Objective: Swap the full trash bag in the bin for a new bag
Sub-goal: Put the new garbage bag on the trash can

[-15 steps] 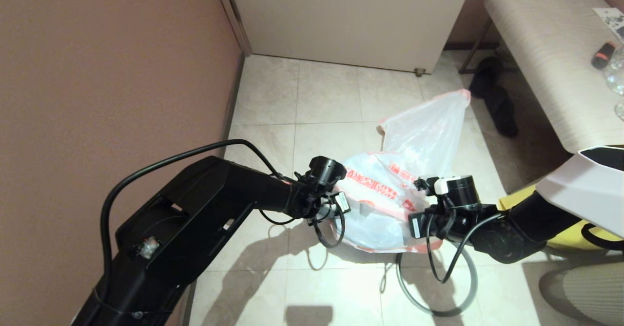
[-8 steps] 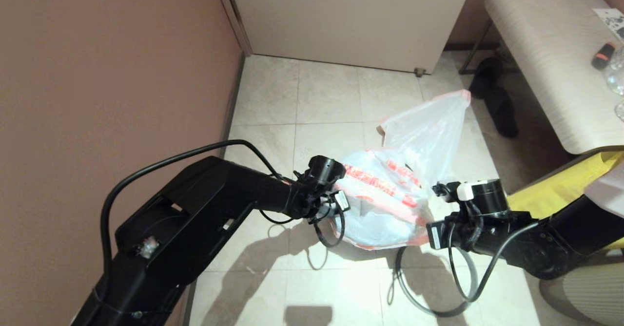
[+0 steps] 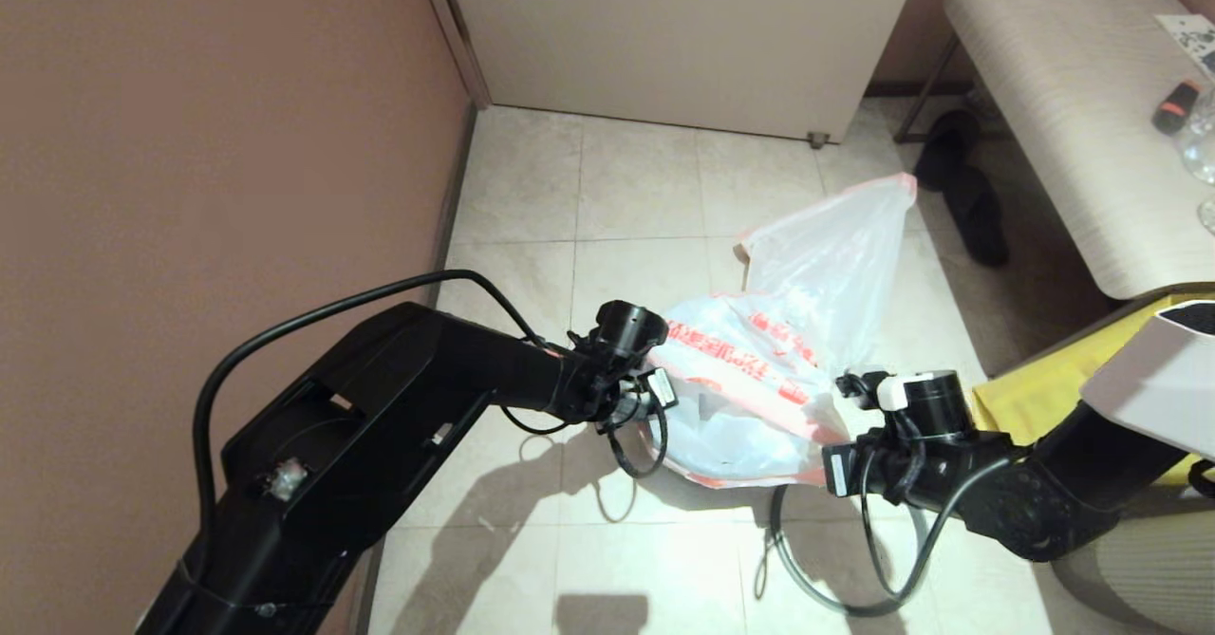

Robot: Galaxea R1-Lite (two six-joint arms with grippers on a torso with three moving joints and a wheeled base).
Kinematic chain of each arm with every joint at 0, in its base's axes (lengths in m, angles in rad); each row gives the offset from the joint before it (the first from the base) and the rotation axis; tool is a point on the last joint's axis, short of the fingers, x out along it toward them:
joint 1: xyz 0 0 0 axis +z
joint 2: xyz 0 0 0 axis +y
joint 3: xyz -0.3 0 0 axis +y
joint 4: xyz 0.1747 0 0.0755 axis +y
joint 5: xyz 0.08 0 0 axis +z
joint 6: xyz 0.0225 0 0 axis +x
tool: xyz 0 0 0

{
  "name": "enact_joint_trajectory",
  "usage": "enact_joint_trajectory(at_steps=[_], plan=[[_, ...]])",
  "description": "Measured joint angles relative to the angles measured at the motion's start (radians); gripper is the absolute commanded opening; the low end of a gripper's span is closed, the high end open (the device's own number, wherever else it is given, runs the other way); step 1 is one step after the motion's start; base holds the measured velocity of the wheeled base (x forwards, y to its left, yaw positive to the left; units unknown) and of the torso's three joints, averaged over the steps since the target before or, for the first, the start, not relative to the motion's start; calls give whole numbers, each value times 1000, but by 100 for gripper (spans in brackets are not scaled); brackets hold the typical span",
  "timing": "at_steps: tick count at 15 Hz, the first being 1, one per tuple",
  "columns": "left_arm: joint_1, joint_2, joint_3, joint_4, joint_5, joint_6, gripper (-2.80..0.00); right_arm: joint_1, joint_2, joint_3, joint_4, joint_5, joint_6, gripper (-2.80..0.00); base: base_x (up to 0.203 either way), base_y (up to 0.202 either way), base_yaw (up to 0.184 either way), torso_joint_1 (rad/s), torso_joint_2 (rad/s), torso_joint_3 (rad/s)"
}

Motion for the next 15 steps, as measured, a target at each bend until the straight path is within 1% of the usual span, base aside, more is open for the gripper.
enact_joint_trajectory(at_steps=[3,7,11,15], plan=[[-1,0,-1,-1,0,0,-280,23,41,-27,-2,-1,1,-280,0,0,0,0,0,0],[0,0,1,0,-1,0,-280,24,81,-104,-2,-11,-1,-280,0,0,0,0,0,0],[-4,0,3,0,0,1,-280,-12,92,-159,0,-30,-1,-280,0,0,0,0,0,0],[-17,0,17,0,1,20,-280,-49,92,-211,7,-35,-1,-280,0,0,0,0,0,0]])
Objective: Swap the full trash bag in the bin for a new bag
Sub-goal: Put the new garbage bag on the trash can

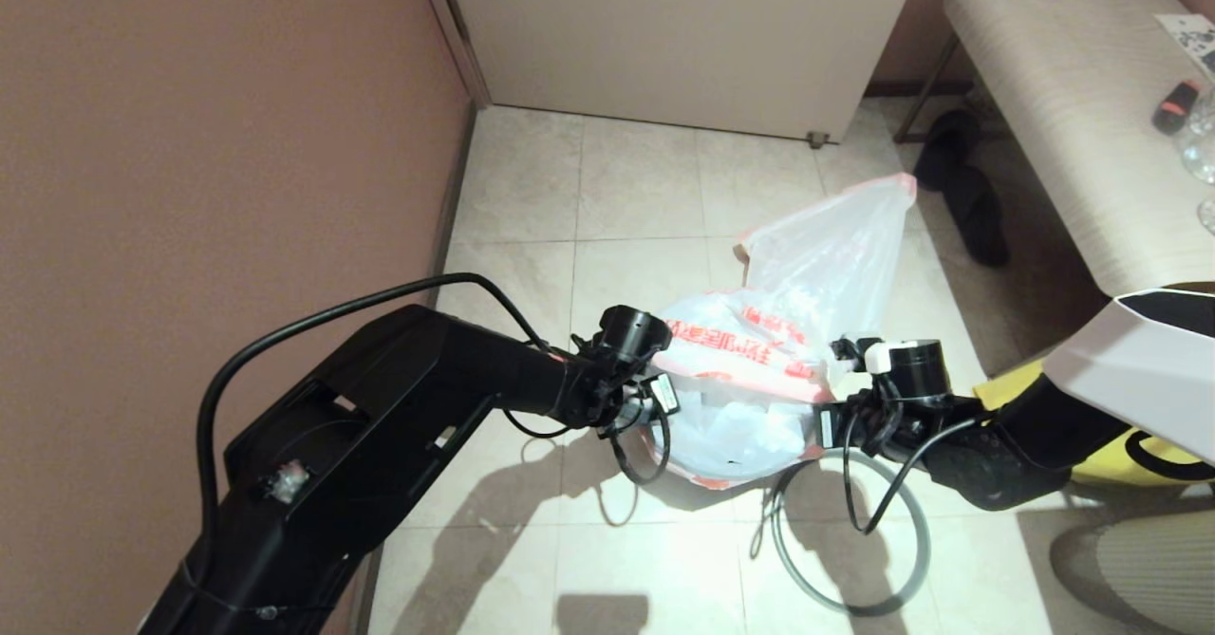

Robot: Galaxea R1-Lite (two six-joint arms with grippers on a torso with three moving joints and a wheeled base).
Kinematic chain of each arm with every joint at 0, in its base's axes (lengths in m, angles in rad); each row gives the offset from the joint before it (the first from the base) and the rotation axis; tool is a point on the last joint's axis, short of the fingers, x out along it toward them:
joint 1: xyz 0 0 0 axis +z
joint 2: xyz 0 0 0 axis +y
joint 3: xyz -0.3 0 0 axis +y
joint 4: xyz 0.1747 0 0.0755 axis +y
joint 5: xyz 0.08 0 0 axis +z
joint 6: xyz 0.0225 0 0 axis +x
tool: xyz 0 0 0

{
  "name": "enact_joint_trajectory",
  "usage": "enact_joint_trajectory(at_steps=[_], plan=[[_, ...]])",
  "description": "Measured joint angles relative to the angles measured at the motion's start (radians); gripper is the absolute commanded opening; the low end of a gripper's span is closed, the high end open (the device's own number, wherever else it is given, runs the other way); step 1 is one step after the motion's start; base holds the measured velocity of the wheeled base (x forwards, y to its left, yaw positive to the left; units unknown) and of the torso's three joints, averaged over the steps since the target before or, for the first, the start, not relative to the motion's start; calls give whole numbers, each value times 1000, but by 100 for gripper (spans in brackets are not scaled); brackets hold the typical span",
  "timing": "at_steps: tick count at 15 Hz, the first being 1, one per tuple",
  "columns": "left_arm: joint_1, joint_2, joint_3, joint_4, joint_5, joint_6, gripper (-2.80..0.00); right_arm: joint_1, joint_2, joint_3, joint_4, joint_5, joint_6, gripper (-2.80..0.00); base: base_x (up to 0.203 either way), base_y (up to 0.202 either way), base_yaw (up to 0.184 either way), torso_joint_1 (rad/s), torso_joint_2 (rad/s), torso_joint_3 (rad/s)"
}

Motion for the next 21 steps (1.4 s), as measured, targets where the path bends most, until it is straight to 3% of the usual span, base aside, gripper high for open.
enact_joint_trajectory(at_steps=[9,15,21], plan=[[-32,-8,50,0,-15,62,-280,-18,19,-124,56,-8,1,-280,0,0,0,0,0,0],[-51,-37,111,3,-108,111,-280,-17,13,-189,105,-1,3,-280,0,0,0,0,0,0],[-69,-54,150,-1,-144,164,-280,-26,-5,-206,116,6,5,-280,0,0,0,0,0,0]])
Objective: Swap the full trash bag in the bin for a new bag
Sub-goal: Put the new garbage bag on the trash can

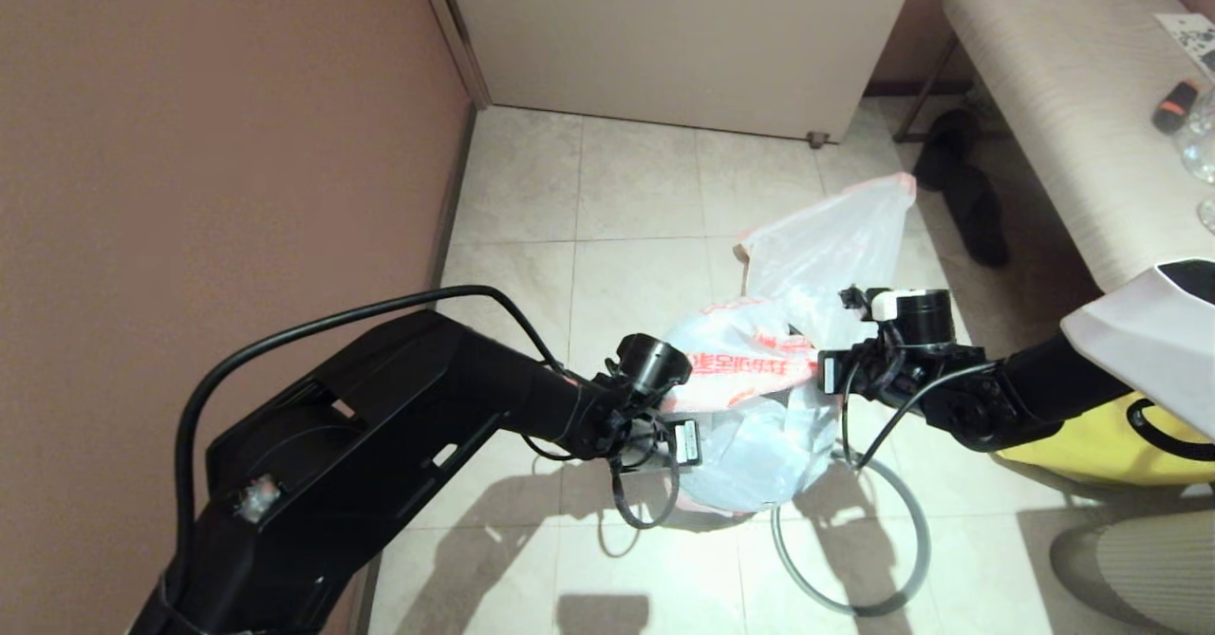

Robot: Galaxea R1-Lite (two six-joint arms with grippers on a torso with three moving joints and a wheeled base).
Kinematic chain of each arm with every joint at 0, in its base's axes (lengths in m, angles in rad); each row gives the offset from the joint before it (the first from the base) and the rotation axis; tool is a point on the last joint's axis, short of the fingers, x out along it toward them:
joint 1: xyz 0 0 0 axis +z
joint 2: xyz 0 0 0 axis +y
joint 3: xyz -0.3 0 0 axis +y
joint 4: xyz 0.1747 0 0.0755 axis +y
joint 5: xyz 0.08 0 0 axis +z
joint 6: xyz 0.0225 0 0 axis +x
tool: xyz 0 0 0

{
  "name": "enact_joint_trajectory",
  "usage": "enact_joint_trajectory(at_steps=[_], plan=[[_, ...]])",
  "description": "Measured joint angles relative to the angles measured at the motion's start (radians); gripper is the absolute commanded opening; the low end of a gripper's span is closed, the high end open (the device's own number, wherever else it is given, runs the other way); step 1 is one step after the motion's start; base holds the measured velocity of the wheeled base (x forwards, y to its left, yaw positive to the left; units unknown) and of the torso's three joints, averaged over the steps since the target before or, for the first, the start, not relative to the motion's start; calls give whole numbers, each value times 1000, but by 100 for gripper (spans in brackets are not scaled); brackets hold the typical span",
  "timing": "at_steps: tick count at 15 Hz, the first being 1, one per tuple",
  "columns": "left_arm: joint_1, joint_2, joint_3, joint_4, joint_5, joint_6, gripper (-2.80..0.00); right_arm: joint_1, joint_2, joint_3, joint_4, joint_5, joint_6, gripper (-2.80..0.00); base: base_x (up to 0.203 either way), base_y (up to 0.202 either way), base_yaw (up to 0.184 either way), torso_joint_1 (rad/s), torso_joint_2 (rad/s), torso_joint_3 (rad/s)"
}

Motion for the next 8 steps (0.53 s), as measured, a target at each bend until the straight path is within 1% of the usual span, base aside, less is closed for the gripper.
enact_joint_trajectory(at_steps=[2,3,6,8], plan=[[1,-2,1,1,-4,4,-280,0,-23,0,14,3,19,-280,0,0,0,0,0,0],[3,-3,1,2,-20,4,-280,1,-35,0,17,7,31,-280,0,0,0,0,0,0],[12,-14,11,11,-91,10,-280,-3,-51,0,22,8,33,-280,0,0,0,0,0,0],[17,-23,21,20,-133,35,-280,-14,-53,3,22,8,33,-280,0,0,0,0,0,0]])
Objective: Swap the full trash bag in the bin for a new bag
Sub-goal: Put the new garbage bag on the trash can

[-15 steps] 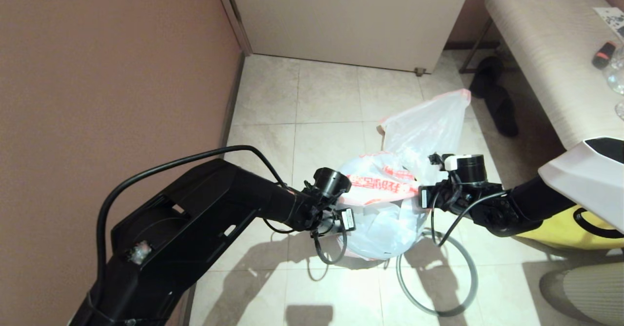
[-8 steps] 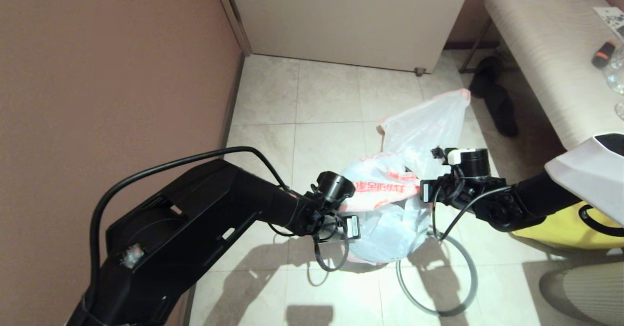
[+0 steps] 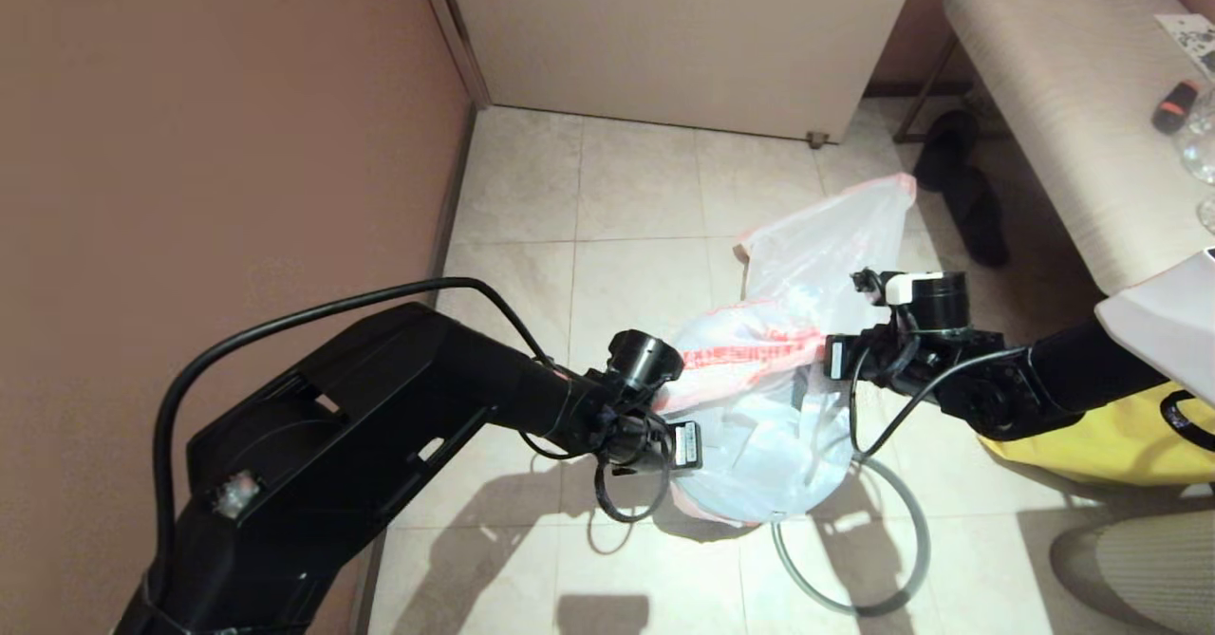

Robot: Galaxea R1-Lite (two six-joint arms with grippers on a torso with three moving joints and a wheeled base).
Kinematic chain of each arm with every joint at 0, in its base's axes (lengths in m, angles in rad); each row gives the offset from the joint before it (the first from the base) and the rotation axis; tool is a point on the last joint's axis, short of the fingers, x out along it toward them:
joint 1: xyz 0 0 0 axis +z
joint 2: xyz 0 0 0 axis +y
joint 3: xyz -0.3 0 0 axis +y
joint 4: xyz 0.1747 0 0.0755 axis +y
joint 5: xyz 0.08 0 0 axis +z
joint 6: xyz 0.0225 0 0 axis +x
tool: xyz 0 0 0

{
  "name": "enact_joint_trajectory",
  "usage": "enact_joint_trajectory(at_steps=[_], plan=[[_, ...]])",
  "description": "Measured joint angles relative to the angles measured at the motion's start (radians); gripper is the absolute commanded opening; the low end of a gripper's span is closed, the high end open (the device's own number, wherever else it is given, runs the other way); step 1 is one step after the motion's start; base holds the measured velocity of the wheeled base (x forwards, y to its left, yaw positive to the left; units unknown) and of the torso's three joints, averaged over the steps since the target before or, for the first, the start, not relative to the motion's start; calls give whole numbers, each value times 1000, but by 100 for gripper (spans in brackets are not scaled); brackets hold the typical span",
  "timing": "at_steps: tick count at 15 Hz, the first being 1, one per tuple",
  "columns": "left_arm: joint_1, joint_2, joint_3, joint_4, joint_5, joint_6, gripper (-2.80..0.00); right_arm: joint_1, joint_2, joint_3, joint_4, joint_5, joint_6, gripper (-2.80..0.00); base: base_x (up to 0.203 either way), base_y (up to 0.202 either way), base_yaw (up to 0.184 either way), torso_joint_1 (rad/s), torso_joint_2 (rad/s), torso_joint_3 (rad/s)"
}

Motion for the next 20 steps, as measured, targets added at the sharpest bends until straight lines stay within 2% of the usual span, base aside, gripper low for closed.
enact_joint_trajectory(at_steps=[5,10,14,20], plan=[[-15,-16,7,120,-66,91,-280,-12,9,-29,-1,-1,0,-280,0,0,0,0,0,0],[-24,-5,0,123,-61,107,-280,-20,-22,-18,-1,-2,3,-280,0,0,0,0,0,0],[-41,12,3,144,-48,141,-280,24,-28,0,-2,-2,90,-280,0,0,0,0,0,0],[-49,16,3,171,-47,164,-280,64,7,-13,-3,0,96,-280,0,0,0,0,0,0]])
